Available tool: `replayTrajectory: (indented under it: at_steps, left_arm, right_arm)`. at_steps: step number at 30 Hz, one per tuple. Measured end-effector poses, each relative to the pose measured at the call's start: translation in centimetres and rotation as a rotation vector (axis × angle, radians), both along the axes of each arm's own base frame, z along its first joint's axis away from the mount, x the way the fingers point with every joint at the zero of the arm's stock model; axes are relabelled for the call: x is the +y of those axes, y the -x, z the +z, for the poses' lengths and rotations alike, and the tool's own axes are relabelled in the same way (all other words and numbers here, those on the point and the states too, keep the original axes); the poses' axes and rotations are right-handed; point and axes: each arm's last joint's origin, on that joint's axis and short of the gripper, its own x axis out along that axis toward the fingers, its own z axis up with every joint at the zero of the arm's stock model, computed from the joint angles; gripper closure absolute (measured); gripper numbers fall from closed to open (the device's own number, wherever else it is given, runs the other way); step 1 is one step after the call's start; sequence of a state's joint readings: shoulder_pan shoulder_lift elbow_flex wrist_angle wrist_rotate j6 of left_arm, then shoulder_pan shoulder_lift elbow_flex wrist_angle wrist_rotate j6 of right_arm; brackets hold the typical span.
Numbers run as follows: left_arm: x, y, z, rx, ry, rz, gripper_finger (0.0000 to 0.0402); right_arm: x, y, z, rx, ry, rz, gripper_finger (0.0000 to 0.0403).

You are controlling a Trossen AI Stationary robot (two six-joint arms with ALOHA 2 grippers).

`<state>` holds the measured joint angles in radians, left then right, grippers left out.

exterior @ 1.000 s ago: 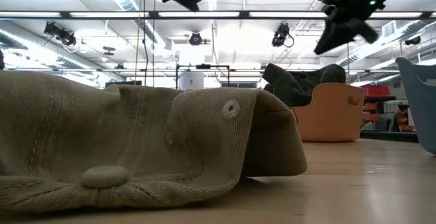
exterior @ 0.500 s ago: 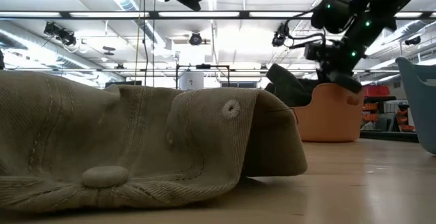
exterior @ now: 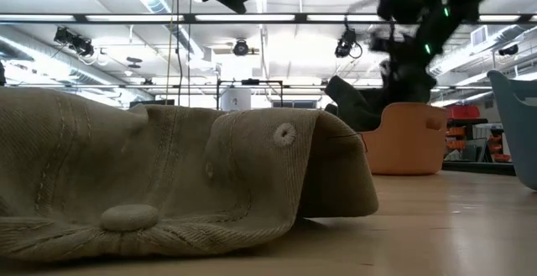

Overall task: Pick & Place hat
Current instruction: Put the gray cap into the orange bin, then put the bottom brown cap into the blue bin

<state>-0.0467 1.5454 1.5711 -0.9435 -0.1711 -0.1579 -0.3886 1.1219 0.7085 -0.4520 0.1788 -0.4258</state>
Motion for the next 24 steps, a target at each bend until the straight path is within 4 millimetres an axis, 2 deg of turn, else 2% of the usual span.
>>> replayTrajectory:
  at_steps: [3,6,11,16,20,24]
  left_arm:
    - [0.0,0.9,0.7,-0.003,-0.008,-0.010,0.0228]
    - [0.1,2.3,1.6,-0.008,-0.004,0.019,0.0228]
    - [0.4,6.2,3.3,0.024,0.027,0.101,0.0228]
    - [1.1,10.8,4.4,0.104,0.066,0.231,0.0228]
    - [1.5,13.7,4.9,0.115,0.093,0.312,0.0228]
    - [1.9,15.4,4.2,0.067,0.099,0.354,0.0228]
  right_arm:
    - [0.2,0.1,2.7,0.037,-0.053,0.029,0.0402]
    - [0.6,-0.1,6.1,-0.008,-0.110,0.033,0.0403]
    - [1.9,-0.1,10.7,-0.106,-0.200,0.002,0.0403]
    - [3.8,-0.4,14.4,-0.200,-0.191,0.088,0.0403]
    - [5.0,-0.6,16.3,-0.306,-0.271,0.093,0.0403]
    - [6.0,-0.9,16.7,-0.358,-0.347,0.112,0.0399]
